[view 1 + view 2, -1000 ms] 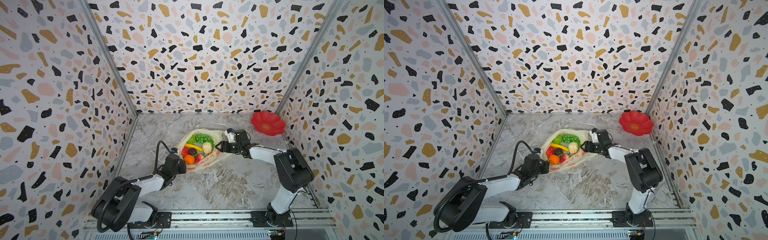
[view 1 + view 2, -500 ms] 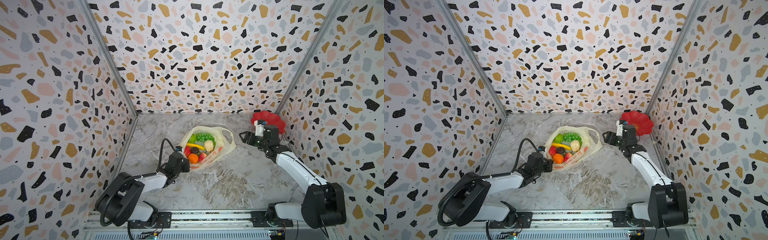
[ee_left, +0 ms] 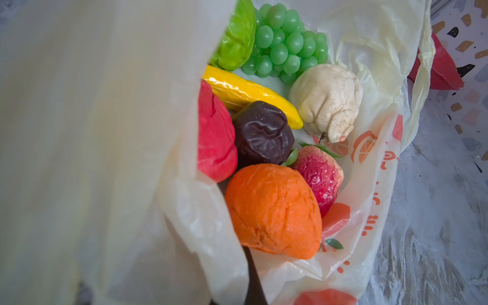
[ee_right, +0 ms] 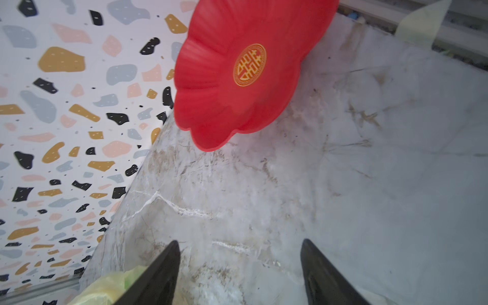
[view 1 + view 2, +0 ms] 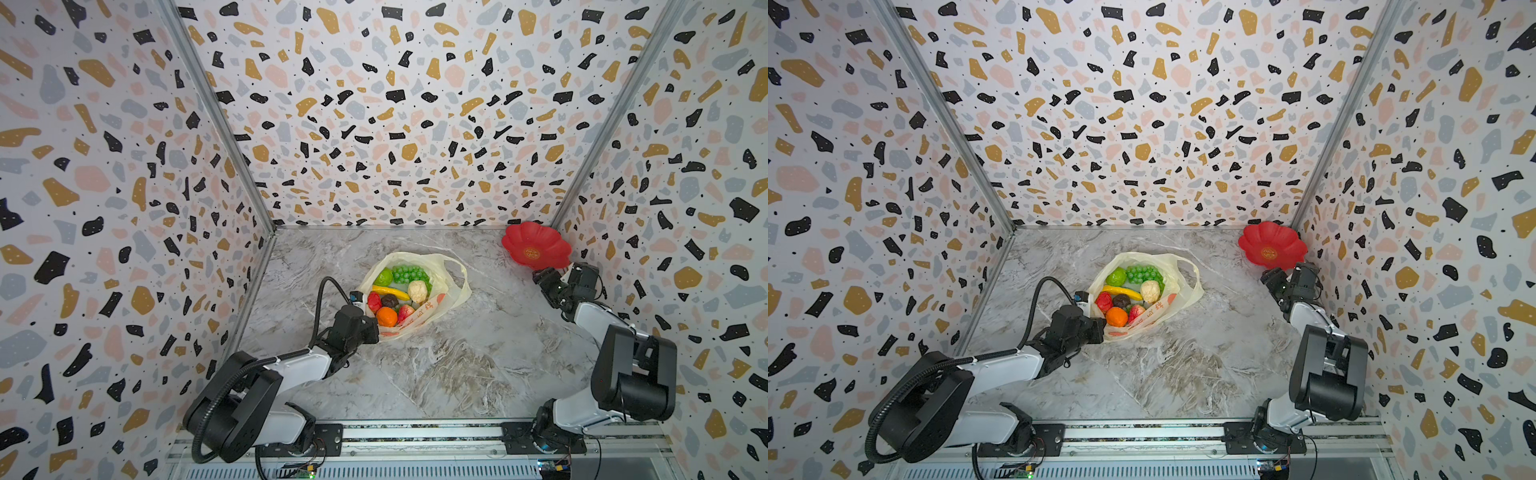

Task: Take fruits out of the plastic bag
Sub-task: Pick up the plate from the top-right of the table.

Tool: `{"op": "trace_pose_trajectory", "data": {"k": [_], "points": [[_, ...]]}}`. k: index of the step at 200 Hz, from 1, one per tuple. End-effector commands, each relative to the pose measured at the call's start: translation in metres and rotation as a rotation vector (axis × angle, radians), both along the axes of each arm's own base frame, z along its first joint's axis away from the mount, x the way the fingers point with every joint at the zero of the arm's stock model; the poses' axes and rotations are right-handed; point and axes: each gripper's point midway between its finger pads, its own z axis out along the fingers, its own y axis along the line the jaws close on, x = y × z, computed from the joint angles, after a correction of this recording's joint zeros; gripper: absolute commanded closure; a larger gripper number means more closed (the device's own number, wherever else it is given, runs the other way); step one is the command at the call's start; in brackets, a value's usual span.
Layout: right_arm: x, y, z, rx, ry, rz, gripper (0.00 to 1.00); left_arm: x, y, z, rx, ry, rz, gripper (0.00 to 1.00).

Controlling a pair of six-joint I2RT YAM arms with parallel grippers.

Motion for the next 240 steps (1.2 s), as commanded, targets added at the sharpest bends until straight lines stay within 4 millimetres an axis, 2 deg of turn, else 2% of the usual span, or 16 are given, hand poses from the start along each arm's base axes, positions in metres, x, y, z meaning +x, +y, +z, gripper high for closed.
{"op": "trace_pose_trajectory", "data": {"k": [1,22,59,114,190,240], "points": [[0.029,-0.018,0.022,0.03,-0.085,-0.074,0.28,0.002,-0.005,0.009,-0.032,-0.037,-0.019,0.95],[0.045,-0.029,0.007,0.066,-0.067,-0.115,0.3,0.001,-0.006,0.007,-0.031,-0.033,-0.02,0.95],[0.071,-0.041,-0.005,0.099,-0.067,-0.152,0.36,0.001,-0.006,0.004,-0.026,-0.028,-0.024,0.95],[0.092,-0.05,-0.031,0.17,-0.031,-0.181,0.44,-0.001,-0.003,-0.003,-0.007,-0.016,-0.019,0.95],[0.097,-0.051,-0.053,0.259,-0.008,-0.184,0.69,0.001,-0.002,-0.007,0.007,-0.008,-0.017,0.95],[0.092,-0.045,-0.048,0.303,-0.026,-0.159,0.88,0.001,-0.002,-0.007,0.008,-0.01,-0.016,0.95]]}}
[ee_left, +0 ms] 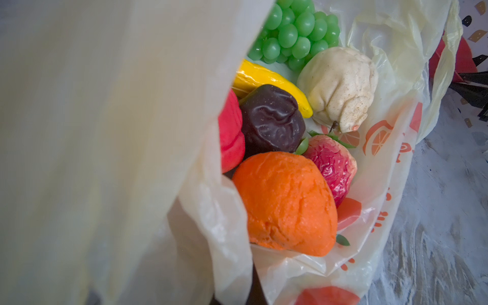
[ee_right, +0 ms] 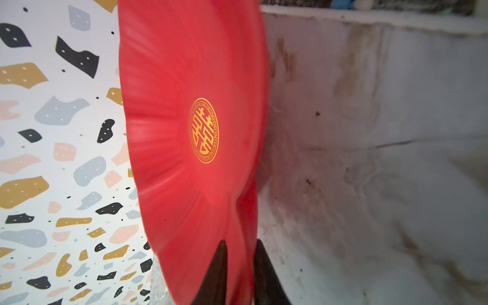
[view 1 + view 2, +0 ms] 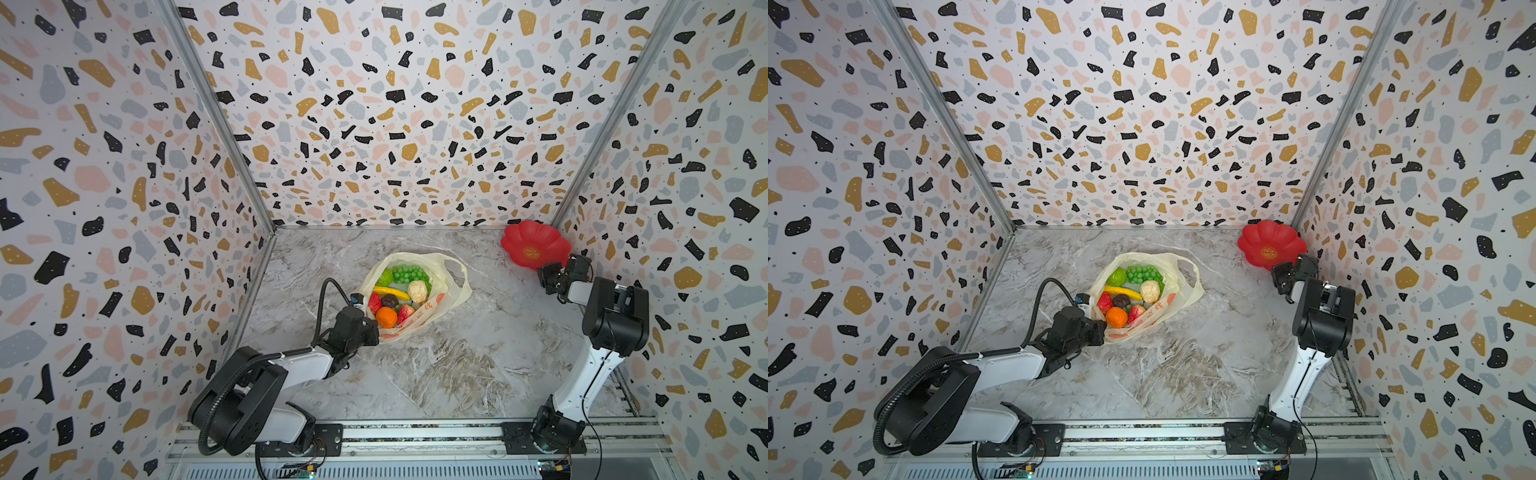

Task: Take fruits out of the plastic bag
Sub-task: Pick up the plate from the top-right of the table, then place the plate at the bottom-center of the table.

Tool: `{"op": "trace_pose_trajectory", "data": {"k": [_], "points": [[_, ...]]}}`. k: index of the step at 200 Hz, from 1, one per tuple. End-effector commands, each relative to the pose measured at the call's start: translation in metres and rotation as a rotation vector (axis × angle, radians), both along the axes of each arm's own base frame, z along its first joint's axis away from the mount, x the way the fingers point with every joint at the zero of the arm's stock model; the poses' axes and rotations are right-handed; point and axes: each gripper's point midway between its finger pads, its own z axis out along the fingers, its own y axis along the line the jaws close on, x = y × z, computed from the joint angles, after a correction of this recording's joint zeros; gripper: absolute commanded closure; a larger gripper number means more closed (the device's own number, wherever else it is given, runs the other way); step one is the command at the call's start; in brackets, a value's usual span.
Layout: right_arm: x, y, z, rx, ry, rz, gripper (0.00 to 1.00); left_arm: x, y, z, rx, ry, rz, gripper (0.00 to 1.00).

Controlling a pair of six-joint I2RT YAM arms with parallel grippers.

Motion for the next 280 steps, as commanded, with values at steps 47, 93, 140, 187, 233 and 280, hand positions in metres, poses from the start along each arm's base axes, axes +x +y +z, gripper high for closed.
{"op": "trace_pose_trajectory", "data": {"k": [47,93,140,187,233,280], "points": [[-0.018,0.011,0.028,0.03,-0.079,0.037,1.0,0.004,-0.001,0.006,0.001,-0.042,-0.009,0.95],[-0.049,0.029,0.043,0.049,-0.125,0.082,1.0,0.003,0.0,0.008,0.003,-0.046,-0.006,0.95],[-0.093,0.065,0.057,0.102,-0.177,0.177,1.0,0.004,0.001,0.007,0.01,-0.047,-0.001,0.95],[-0.136,0.109,0.064,0.068,-0.152,0.327,1.0,0.004,0.002,0.005,0.018,-0.046,0.001,0.95],[-0.175,0.165,0.057,0.016,-0.074,0.577,1.0,0.005,0.002,0.005,0.024,-0.045,0.002,0.95],[-0.22,0.22,0.048,-0.014,-0.004,0.797,1.0,0.005,0.004,0.002,0.035,-0.041,0.005,0.95]]}}
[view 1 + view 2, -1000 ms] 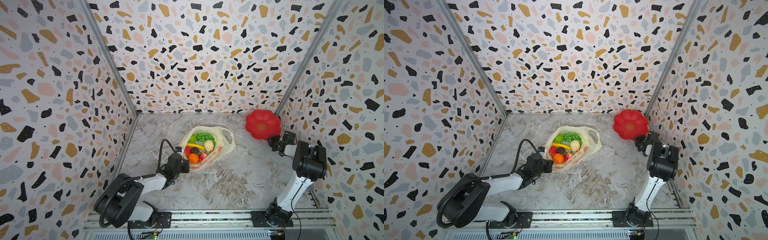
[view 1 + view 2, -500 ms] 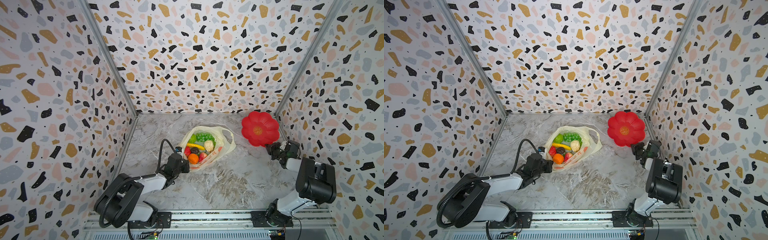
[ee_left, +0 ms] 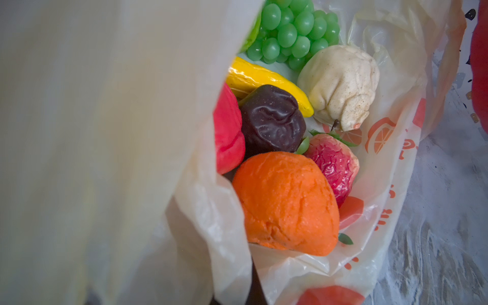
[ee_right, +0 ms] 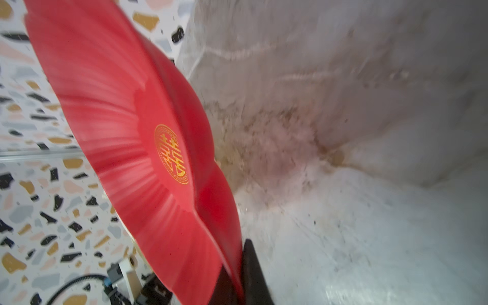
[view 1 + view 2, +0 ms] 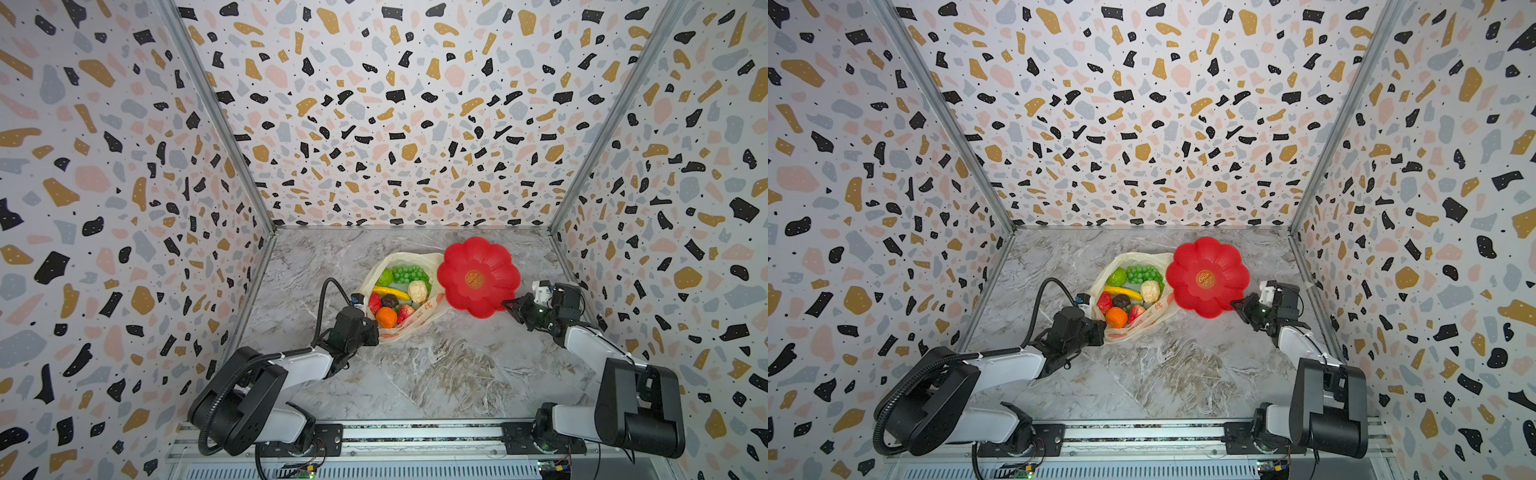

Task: Take fruits out of the plastic bag
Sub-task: Place the plate at the bottom-center of the table.

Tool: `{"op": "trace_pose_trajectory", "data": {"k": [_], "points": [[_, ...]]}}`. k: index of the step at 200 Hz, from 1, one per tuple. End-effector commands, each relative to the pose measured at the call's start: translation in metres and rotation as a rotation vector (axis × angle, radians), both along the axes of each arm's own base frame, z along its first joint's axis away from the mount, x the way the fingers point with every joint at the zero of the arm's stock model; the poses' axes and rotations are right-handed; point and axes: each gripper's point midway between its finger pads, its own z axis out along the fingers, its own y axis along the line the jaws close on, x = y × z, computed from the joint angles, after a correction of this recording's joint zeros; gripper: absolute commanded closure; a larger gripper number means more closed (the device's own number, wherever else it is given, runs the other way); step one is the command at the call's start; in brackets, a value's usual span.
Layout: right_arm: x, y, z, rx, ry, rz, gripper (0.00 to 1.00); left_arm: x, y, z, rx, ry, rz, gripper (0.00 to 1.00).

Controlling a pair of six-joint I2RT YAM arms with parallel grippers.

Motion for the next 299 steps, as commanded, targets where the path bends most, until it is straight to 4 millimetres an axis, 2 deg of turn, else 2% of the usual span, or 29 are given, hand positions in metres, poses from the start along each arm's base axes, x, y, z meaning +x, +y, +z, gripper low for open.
{"op": "trace_pose_trajectory", "data": {"k": [1,29,112,181,247,277,299], "points": [[-0.033,0.03,-0.005,-0.027,0.028,0.144,1.0,0.004,0.001,0.003,0.012,-0.031,0.005,0.95],[-0.06,0.044,-0.011,-0.043,0.066,0.191,1.0,0.005,0.002,0.001,0.019,-0.028,0.01,0.95],[-0.134,0.055,-0.034,-0.098,0.185,0.281,1.0,0.005,0.002,-0.002,0.028,-0.02,0.009,0.95],[-0.17,0.058,-0.05,-0.155,0.259,0.341,1.0,0.007,0.003,-0.003,0.034,-0.02,0.013,0.96],[-0.188,0.05,-0.065,-0.264,0.311,0.374,1.0,0.007,0.004,-0.004,0.038,-0.019,0.021,0.96],[-0.186,0.056,-0.066,-0.264,0.3,0.394,1.0,0.007,0.004,-0.004,0.037,-0.021,0.019,0.96],[-0.179,0.06,-0.058,-0.277,0.265,0.401,0.84,0.007,0.005,-0.003,0.039,-0.022,0.022,0.96]]}}
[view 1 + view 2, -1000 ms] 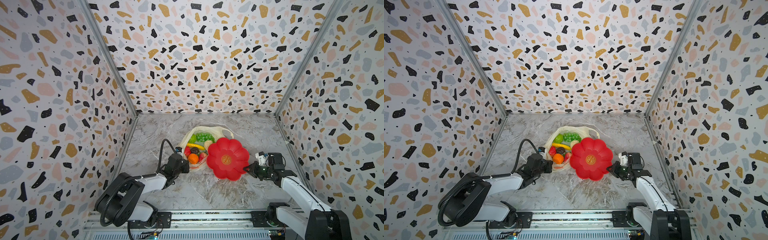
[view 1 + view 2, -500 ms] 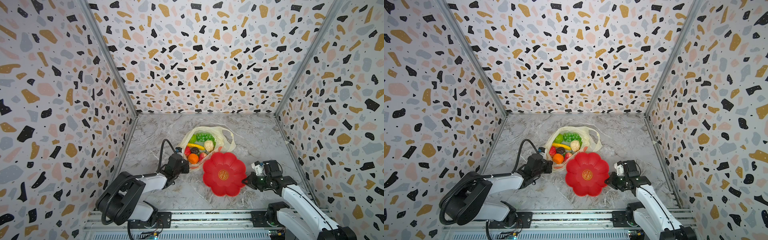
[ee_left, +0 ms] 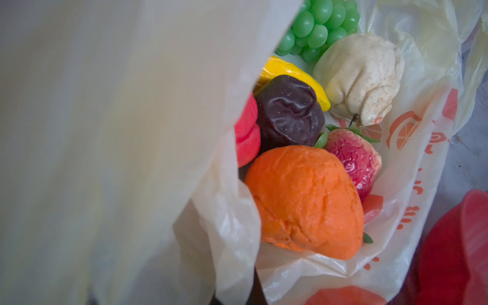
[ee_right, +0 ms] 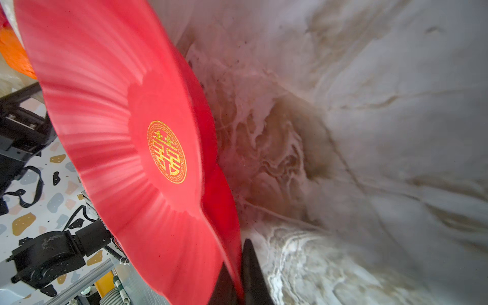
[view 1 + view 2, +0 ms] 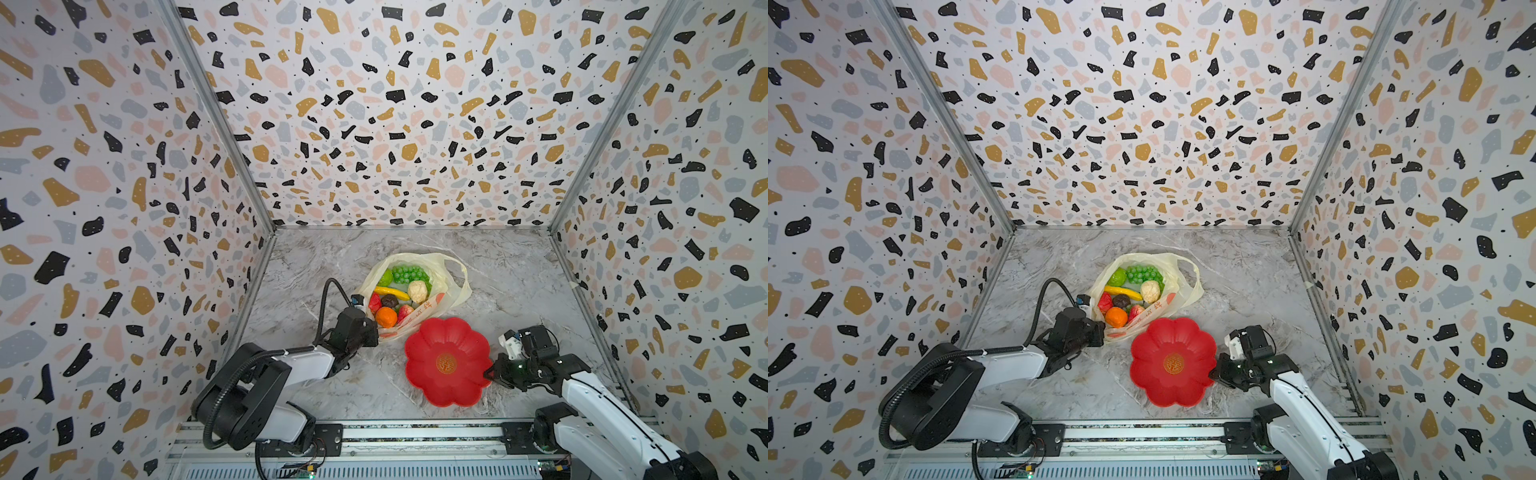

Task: Take fruits out of the plastic bag
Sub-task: Place the plate at the bottom-center of the table, then pick up the fruit from the plastic bag.

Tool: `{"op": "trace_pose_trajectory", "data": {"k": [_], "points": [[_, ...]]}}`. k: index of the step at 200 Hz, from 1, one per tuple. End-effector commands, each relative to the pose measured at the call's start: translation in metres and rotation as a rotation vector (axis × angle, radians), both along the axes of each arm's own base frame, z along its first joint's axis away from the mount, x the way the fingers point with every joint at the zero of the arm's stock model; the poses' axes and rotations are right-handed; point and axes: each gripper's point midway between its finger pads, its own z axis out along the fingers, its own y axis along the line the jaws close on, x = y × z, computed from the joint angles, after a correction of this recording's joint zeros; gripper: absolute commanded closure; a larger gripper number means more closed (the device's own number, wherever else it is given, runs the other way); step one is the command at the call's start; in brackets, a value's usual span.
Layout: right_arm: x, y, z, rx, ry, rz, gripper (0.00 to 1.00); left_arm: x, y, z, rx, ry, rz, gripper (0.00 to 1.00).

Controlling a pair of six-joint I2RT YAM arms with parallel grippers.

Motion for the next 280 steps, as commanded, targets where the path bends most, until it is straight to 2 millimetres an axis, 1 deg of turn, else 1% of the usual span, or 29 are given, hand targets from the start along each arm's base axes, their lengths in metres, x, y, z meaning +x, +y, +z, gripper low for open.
{"op": "trace_pose_trajectory", "data": {"k": [1,10,50,73,86,110,122,164,181,187,196,204,229,246,250,269,280], "points": [[0.005,-0.001,0.005,-0.041,-0.03,0.016,0.84,0.006,-0.001,0.006,0.006,-0.035,0.0,0.96],[0.007,0.0,0.008,-0.051,-0.042,0.02,0.77,0.006,-0.001,0.006,0.007,-0.035,-0.001,0.96],[0.008,0.0,0.01,-0.069,-0.055,0.032,0.62,0.006,0.0,0.006,0.008,-0.036,0.0,0.96],[0.016,-0.003,0.021,-0.101,-0.098,0.016,0.53,0.006,0.0,0.006,0.01,-0.037,0.0,0.96],[0.022,-0.007,0.031,-0.128,-0.135,-0.003,0.49,0.006,0.0,0.006,0.01,-0.037,0.0,0.96],[0.036,-0.012,0.049,-0.176,-0.205,-0.059,0.46,0.007,0.001,0.008,0.013,-0.043,0.007,0.96],[0.046,-0.013,0.062,-0.198,-0.26,-0.092,0.46,0.009,0.004,0.01,0.024,-0.053,0.021,0.97],[0.091,-0.004,0.122,-0.276,-0.485,-0.126,0.43,0.027,0.017,0.018,0.113,-0.063,0.1,0.99],[0.108,0.014,0.146,-0.258,-0.581,-0.089,0.41,0.038,0.015,0.032,0.13,-0.09,0.106,0.99],[0.114,0.023,0.153,-0.242,-0.61,-0.076,0.4,0.04,0.016,0.034,0.136,-0.095,0.113,0.99],[0.122,0.039,0.159,-0.213,-0.644,-0.051,0.39,0.042,0.015,0.037,0.134,-0.104,0.117,0.99],[0.129,0.052,0.163,-0.195,-0.664,-0.031,0.38,0.041,0.016,0.035,0.131,-0.105,0.116,0.99],[0.15,0.098,0.159,-0.196,-0.679,0.083,0.37,0.031,0.02,0.022,0.125,-0.096,0.118,0.99],[0.161,0.129,0.152,-0.217,-0.694,0.164,0.36,0.027,0.016,0.016,0.109,-0.078,0.094,0.98],[0.164,0.134,0.152,-0.222,-0.699,0.177,0.36,0.026,0.015,0.017,0.101,-0.078,0.091,0.98],[0.178,0.157,0.136,-0.253,-0.688,0.237,0.36,0.027,0.012,0.019,0.085,-0.081,0.085,0.98],[0.187,0.166,0.126,-0.279,-0.679,0.261,0.37,0.028,0.011,0.02,0.082,-0.084,0.084,0.98]]}}
